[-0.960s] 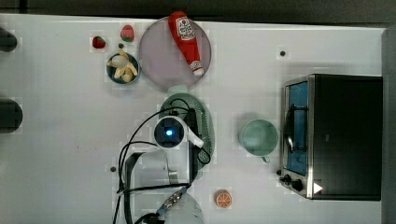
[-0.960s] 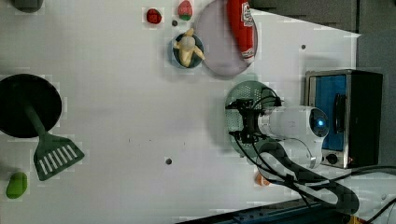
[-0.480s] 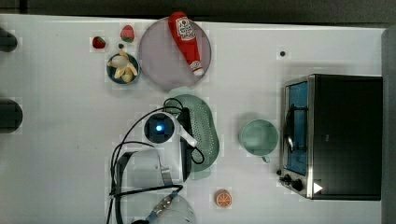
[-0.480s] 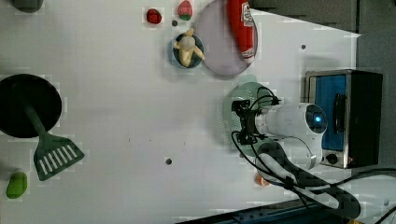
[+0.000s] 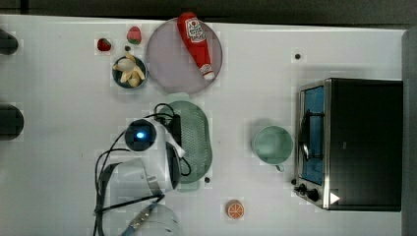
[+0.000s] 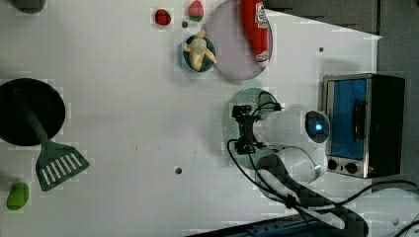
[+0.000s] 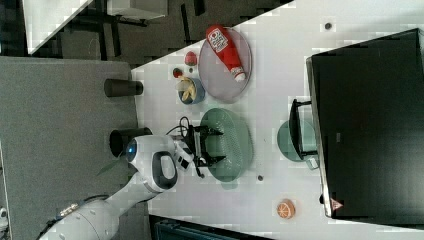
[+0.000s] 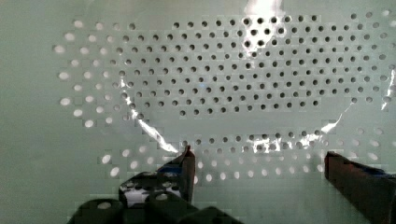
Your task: Drag strainer right to left.
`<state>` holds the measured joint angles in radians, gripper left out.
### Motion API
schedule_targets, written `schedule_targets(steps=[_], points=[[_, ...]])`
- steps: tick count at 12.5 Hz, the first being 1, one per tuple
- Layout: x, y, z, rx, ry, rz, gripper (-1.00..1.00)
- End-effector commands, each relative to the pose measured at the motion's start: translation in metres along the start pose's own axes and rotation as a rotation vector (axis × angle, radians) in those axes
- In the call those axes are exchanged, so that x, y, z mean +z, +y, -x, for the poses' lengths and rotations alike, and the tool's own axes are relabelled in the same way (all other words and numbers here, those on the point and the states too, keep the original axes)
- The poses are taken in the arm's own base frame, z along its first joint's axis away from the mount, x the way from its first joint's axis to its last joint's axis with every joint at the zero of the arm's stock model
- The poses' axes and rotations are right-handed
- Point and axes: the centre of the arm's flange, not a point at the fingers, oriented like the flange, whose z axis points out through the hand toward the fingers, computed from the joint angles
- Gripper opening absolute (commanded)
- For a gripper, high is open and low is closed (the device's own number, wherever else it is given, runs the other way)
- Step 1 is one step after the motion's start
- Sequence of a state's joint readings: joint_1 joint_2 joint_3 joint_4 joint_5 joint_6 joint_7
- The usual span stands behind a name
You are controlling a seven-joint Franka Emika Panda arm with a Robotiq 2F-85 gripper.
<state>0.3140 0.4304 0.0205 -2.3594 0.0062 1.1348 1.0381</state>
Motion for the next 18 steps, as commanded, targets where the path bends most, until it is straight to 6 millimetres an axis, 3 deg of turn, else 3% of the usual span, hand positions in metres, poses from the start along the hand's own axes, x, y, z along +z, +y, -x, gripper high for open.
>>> schedule_targets(steps=[1, 9, 18], points=[[-0.022, 0.000, 0.041, 0.064, 0.001, 0.004, 1.00], [-0.031, 0.001, 0.105, 0.059, -0.037, 0.007, 1.00], [-0.034, -0.012, 0.175, 0.069, -0.119, -0.001, 1.00]])
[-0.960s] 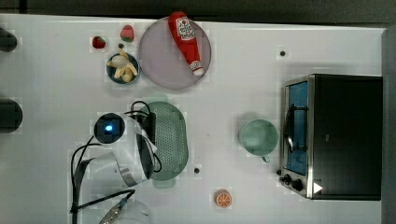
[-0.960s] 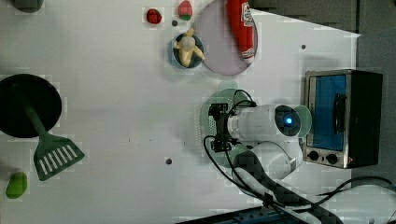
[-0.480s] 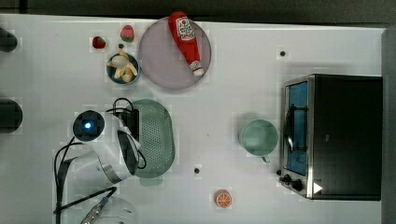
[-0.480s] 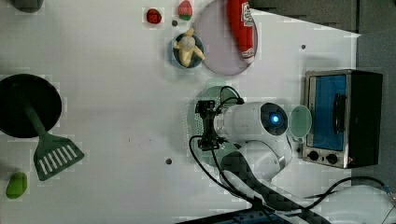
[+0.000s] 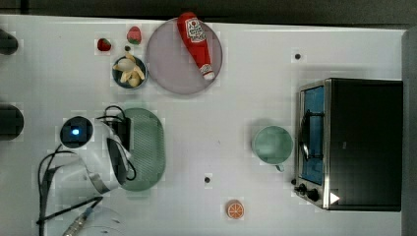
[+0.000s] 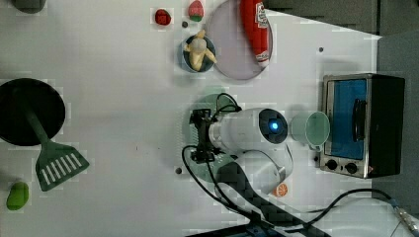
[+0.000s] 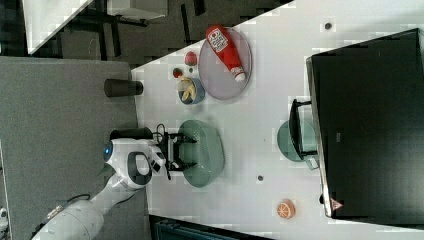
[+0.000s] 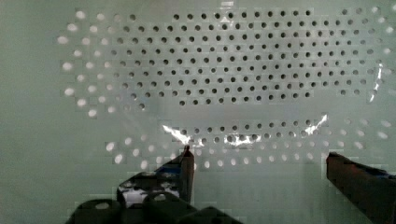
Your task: Drag strainer right to left.
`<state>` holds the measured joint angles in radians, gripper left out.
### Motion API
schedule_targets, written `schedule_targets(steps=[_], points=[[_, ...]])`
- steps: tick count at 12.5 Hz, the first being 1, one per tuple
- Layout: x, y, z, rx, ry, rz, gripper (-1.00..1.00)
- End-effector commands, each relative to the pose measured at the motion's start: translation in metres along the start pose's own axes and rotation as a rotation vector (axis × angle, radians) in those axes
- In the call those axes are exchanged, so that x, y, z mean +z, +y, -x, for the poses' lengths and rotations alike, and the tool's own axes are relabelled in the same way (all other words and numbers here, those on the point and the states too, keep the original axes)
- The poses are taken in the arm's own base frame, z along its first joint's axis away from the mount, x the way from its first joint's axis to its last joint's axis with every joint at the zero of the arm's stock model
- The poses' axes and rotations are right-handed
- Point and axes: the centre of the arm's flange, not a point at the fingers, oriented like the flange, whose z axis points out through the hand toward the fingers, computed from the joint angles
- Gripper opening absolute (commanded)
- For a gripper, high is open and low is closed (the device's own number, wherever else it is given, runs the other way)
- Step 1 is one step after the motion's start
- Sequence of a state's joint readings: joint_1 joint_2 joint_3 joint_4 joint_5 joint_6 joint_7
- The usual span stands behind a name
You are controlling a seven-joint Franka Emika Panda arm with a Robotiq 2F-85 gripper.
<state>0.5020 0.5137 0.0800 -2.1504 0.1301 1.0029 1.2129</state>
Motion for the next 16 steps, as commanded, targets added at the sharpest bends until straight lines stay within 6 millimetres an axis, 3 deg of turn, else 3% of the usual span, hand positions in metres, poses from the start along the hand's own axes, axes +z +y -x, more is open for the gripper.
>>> schedule_targets(steps=[1, 13, 16], points=[[-0.018, -0.004, 0.042, 0.031, -0.063, -0.043, 1.00], [-0.015, -0.004, 0.137, 0.057, -0.132, -0.069, 1.00], [-0.018, -0.008, 0.140, 0.044, -0.134, -0.085, 1.00]])
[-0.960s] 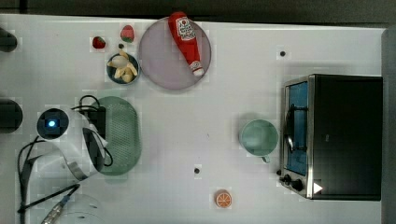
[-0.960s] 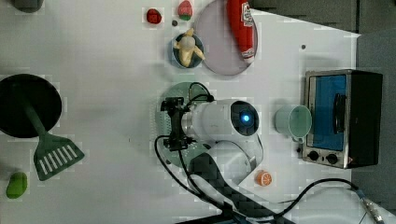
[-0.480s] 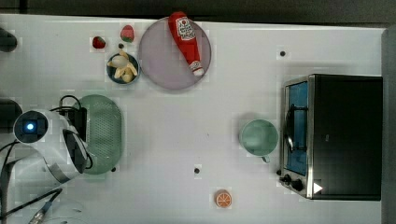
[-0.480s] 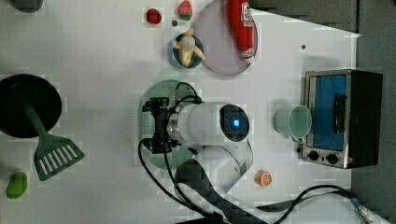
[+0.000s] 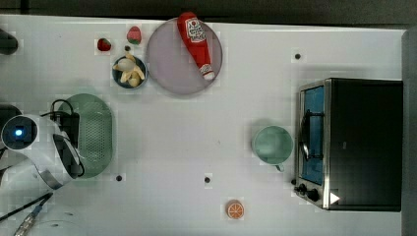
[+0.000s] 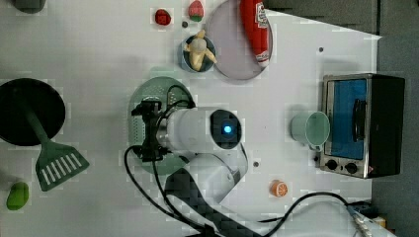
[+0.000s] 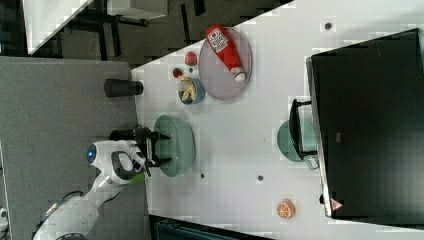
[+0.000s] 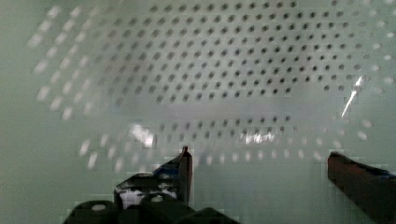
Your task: Drag strainer right to left.
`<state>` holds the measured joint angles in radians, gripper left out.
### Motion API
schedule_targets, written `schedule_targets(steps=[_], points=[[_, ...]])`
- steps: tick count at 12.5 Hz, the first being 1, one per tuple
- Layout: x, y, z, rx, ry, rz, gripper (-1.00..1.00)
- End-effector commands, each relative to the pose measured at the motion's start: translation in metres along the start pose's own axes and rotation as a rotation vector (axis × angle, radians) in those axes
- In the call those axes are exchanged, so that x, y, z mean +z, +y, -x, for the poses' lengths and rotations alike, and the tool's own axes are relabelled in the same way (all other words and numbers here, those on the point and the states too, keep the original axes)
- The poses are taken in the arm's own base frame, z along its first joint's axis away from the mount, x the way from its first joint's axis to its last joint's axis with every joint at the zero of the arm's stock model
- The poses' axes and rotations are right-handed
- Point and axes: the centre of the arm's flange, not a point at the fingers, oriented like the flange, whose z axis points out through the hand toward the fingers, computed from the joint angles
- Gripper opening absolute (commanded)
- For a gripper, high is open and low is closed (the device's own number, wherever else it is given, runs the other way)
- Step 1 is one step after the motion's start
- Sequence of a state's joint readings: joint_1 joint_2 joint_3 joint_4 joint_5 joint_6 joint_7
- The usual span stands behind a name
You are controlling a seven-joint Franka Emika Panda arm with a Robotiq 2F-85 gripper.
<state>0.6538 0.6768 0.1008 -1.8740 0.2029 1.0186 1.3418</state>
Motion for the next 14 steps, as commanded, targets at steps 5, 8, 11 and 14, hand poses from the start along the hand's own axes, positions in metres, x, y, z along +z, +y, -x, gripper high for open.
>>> schedule_targets(steps=[5, 8, 11, 14], points=[[-0.118, -0.029, -0.035, -0.292, 0.103, 0.038, 1.00], [-0.243, -0.057, -0.107, -0.400, 0.130, 0.016, 1.00], [-0.358, -0.054, -0.209, -0.506, 0.198, 0.034, 1.00], [-0.442, -0.030, -0.311, -0.664, 0.270, 0.069, 1.00]])
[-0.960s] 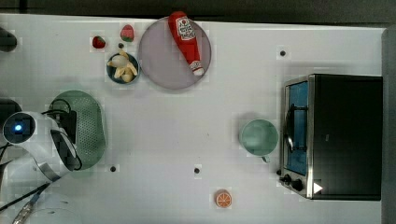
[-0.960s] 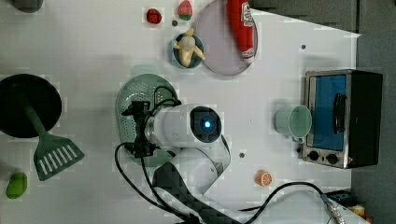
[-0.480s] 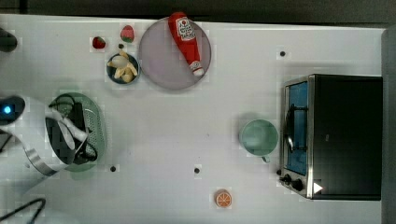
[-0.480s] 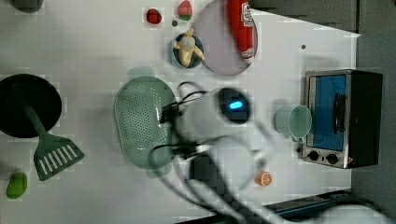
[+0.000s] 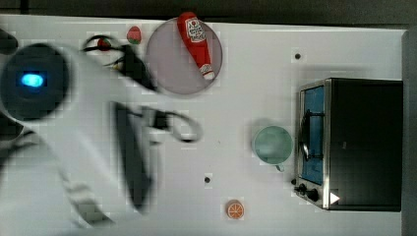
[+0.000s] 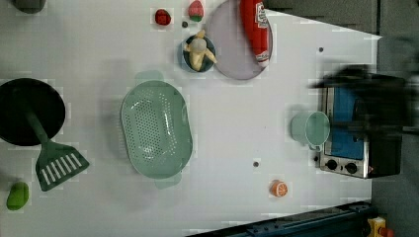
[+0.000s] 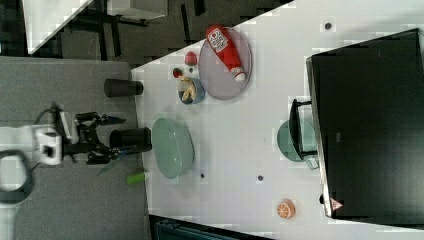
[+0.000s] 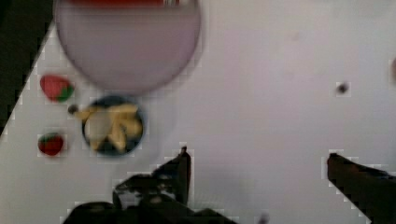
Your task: Drag strainer right to left.
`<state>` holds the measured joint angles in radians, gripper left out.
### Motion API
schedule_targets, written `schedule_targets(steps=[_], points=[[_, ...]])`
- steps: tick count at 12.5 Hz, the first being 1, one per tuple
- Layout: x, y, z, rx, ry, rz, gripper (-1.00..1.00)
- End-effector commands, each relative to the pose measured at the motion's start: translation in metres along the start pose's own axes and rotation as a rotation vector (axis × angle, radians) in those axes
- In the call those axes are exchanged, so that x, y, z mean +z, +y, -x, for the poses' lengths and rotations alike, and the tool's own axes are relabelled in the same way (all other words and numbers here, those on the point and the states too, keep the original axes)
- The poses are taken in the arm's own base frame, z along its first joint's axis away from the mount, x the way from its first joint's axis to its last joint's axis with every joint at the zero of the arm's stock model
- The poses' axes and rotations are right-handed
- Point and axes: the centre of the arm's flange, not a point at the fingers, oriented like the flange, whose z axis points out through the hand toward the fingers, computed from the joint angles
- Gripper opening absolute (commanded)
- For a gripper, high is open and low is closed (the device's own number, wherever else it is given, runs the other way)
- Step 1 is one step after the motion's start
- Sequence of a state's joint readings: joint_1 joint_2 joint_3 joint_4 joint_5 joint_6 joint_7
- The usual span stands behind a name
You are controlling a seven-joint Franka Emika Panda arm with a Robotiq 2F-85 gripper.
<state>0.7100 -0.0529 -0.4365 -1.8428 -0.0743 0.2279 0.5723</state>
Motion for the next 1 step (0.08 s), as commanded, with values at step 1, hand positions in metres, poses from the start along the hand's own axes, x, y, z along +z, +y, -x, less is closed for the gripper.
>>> schedule_targets(steps=[1], points=[[-0.0025, 0.0618, -0.0972, -0.218, 0.000, 0.086, 1.00]])
